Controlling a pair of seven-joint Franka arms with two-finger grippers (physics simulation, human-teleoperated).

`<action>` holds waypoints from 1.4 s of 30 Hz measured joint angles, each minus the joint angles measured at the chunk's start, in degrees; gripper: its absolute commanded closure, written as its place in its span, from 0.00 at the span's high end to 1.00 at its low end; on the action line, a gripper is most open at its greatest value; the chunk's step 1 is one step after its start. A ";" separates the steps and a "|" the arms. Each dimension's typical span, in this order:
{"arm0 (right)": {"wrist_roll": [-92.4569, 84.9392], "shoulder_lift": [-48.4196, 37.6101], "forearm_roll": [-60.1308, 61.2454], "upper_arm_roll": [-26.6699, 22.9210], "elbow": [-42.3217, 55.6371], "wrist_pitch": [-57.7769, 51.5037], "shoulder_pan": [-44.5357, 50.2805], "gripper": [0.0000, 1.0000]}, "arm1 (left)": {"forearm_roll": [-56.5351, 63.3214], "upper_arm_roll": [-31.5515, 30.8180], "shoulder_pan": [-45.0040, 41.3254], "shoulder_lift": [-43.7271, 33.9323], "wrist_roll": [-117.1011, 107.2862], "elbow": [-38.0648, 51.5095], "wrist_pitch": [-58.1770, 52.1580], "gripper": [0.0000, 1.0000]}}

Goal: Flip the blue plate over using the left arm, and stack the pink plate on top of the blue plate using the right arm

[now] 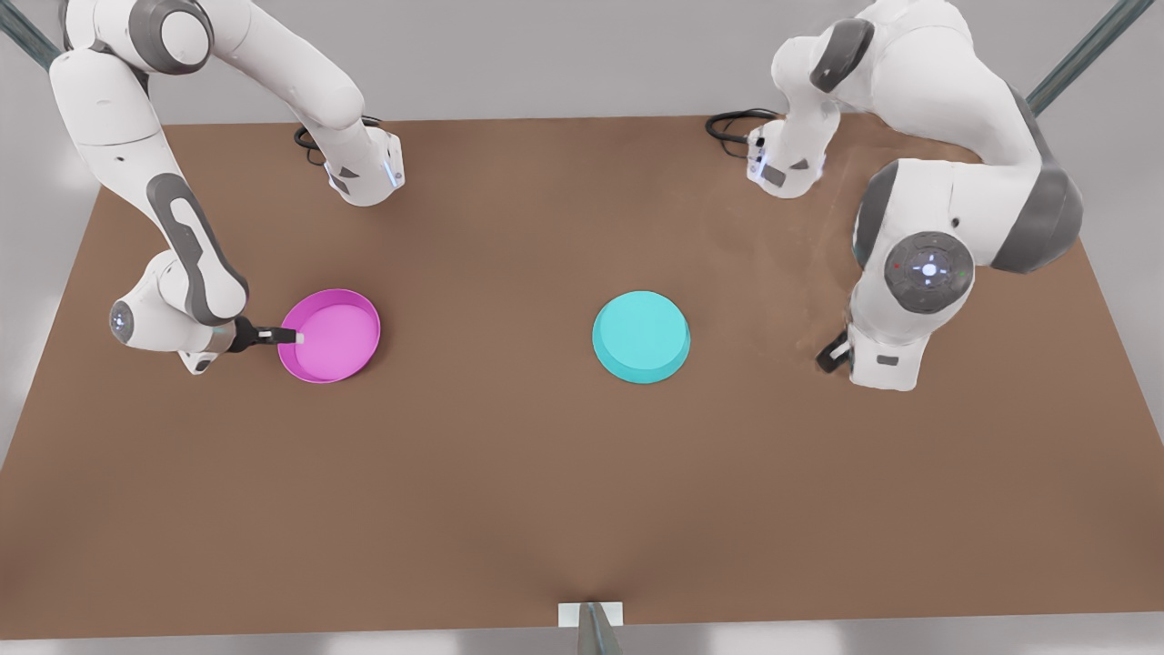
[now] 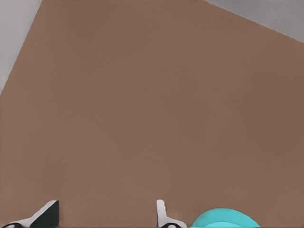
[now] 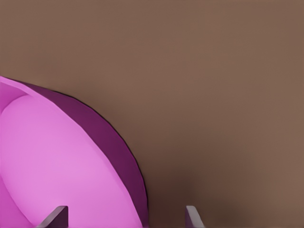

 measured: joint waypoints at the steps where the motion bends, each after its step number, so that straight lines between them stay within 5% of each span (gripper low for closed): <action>1: 0.00 0.05 0.00 0.00 0.00 0.00 0.00 0.78 | -2.87 0.00 2.73 2.28 19.10 -0.63 2.82 1.00; 3: 0.00 0.14 0.00 0.00 0.00 0.08 0.09 0.74 | -4.02 -0.17 1.29 3.20 26.33 -1.01 1.39 1.00; 6: 0.00 0.49 0.00 0.00 0.00 0.34 0.16 0.74 | -4.59 1.85 1.40 -19.17 26.25 -23.62 2.82 1.00; 7: 0.04 0.99 0.00 0.00 0.03 0.69 0.14 0.74 | -4.79 1.95 1.15 -20.68 26.17 -27.15 5.75 1.00; 24: 0.44 1.46 0.01 0.08 0.00 1.06 0.18 0.59 | -5.28 1.87 1.29 -19.72 26.07 -27.29 5.62 1.00; 31: 0.35 1.46 0.00 0.09 0.00 0.97 0.23 0.39 | -5.22 1.87 1.29 -19.63 25.99 -27.20 5.62 1.00; 42: 0.28 1.45 0.17 0.09 0.09 1.40 0.80 0.21 | -5.21 1.78 1.11 -19.63 25.81 -27.20 5.53 1.00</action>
